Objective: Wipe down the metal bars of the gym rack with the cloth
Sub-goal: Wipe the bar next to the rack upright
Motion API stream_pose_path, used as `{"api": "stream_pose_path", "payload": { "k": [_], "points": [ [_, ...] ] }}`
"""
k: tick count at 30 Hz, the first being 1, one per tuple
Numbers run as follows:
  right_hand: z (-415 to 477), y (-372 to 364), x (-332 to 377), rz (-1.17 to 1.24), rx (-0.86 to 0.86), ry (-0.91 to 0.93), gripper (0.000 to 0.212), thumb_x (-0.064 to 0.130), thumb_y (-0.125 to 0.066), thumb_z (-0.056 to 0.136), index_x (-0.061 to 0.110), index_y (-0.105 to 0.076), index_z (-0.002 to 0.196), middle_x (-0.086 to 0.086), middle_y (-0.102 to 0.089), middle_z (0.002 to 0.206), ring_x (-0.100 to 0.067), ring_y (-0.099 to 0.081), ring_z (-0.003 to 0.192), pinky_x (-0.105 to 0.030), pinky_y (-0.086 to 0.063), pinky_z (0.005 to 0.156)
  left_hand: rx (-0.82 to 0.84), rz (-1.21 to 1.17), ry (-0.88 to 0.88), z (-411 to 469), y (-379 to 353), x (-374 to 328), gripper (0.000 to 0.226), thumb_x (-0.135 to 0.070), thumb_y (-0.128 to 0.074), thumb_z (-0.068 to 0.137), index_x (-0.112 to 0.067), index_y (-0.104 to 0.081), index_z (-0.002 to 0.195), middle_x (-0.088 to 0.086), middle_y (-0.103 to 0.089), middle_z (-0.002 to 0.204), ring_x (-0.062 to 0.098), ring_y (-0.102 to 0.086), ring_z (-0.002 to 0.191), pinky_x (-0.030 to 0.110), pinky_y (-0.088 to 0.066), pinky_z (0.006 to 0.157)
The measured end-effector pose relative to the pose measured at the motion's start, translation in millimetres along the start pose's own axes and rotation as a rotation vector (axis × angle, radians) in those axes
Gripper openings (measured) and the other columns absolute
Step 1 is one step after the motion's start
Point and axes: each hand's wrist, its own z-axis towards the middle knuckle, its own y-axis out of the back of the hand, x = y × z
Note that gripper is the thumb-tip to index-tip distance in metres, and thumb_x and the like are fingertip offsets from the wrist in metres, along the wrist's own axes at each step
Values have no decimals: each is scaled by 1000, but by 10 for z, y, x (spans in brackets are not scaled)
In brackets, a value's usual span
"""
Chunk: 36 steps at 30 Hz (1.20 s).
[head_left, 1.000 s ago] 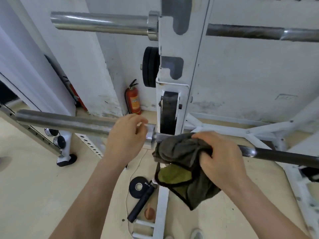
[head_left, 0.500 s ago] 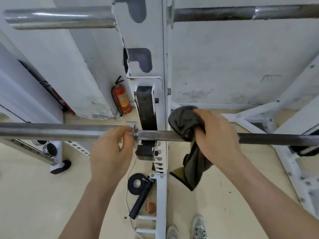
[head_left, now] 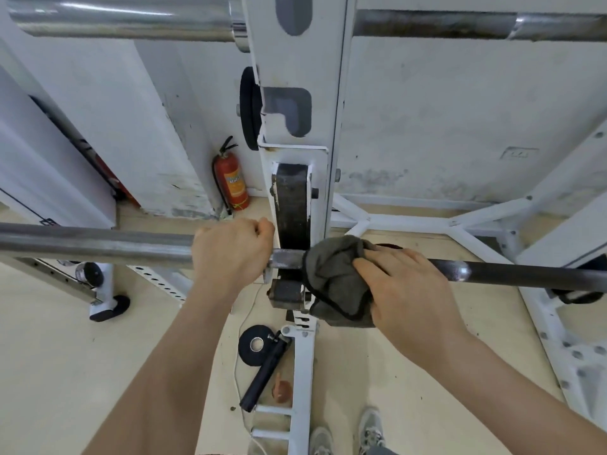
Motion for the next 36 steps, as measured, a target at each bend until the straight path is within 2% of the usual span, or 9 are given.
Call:
{"api": "stream_pose_path", "payload": {
  "k": [3, 6, 13, 16, 20, 23, 26, 31, 36],
  "points": [
    [175, 36, 79, -22, 69, -23, 36, 27, -41, 84, 14, -68, 103, -4, -70, 93, -29, -66, 86, -36, -50, 79, 24, -78, 16, 54, -25, 15, 27, -23, -27, 97, -12, -46, 80, 2, -40, 61, 27, -35, 58, 35, -31, 62],
    [541, -32, 117, 44, 249, -149, 28, 30, -36, 99, 15, -59, 94, -3, -63, 84, -27, -61, 75, -33, -46, 63, -91, -7, -114, -10, -38, 28, 43, -34, -22, 90, -15, -45, 58, -2, -40, 50, 26, -36, 53, 32, -28, 63],
    [427, 19, -867, 222, 341, -610, 42, 39, -33, 98, 15, -47, 67, -7, -53, 71, -31, -54, 74, -36, -38, 62, -44, 90, -136, 25, -52, 74, 23, -22, -22, 85, -14, -39, 72, -2, -31, 56, 26, -34, 50, 31, -28, 59],
    [445, 14, -686, 259, 265, -490, 46, 40, -33, 100, 14, -46, 65, -5, -49, 65, -34, -58, 74, -38, -42, 62, -70, 48, -163, -25, -122, 66, 14, -8, -47, 84, -9, -45, 70, 10, -48, 59, 34, -50, 55, 39, -38, 64],
    [505, -123, 115, 128, 140, -192, 30, 39, -37, 99, 21, -55, 82, 1, -51, 76, -26, -59, 76, -34, -42, 62, -138, -1, -109, -96, -121, 71, 31, -30, -26, 85, -20, -44, 62, 3, -53, 63, 29, -49, 68, 41, -34, 78],
    [318, -78, -8, 276, 130, -104, 23, 18, -52, 91, 16, -62, 112, -4, -59, 99, -28, -58, 92, -35, -42, 68, -300, -59, -203, -297, -121, -62, 29, -23, -39, 87, -14, -65, 86, 9, -63, 96, 32, -52, 89, 44, -40, 80],
    [129, 120, -236, 317, 89, -134, 27, 5, -55, 79, 10, -67, 102, -7, -63, 96, -32, -58, 88, -39, -47, 72, -462, -134, -298, -521, -158, -180, 29, -10, -49, 78, -2, -69, 96, 13, -60, 105, 31, -52, 91, 39, -45, 73],
    [124, 238, -601, 313, -134, -367, 16, 30, -55, 87, 18, -65, 88, -1, -59, 86, -26, -56, 83, -36, -40, 67, -430, -172, -471, -735, -302, -276, 19, -7, -60, 82, -11, -73, 95, 4, -68, 99, 24, -57, 88, 34, -47, 67],
    [225, -22, -387, 182, 250, -139, 49, 70, -27, 85, 46, -59, 112, 14, -60, 95, -13, -58, 86, -32, -46, 66, -237, -46, -584, -649, -467, -601, 22, -22, -57, 90, -15, -67, 108, 2, -69, 108, 25, -56, 98, 40, -50, 78]
  ]
}}
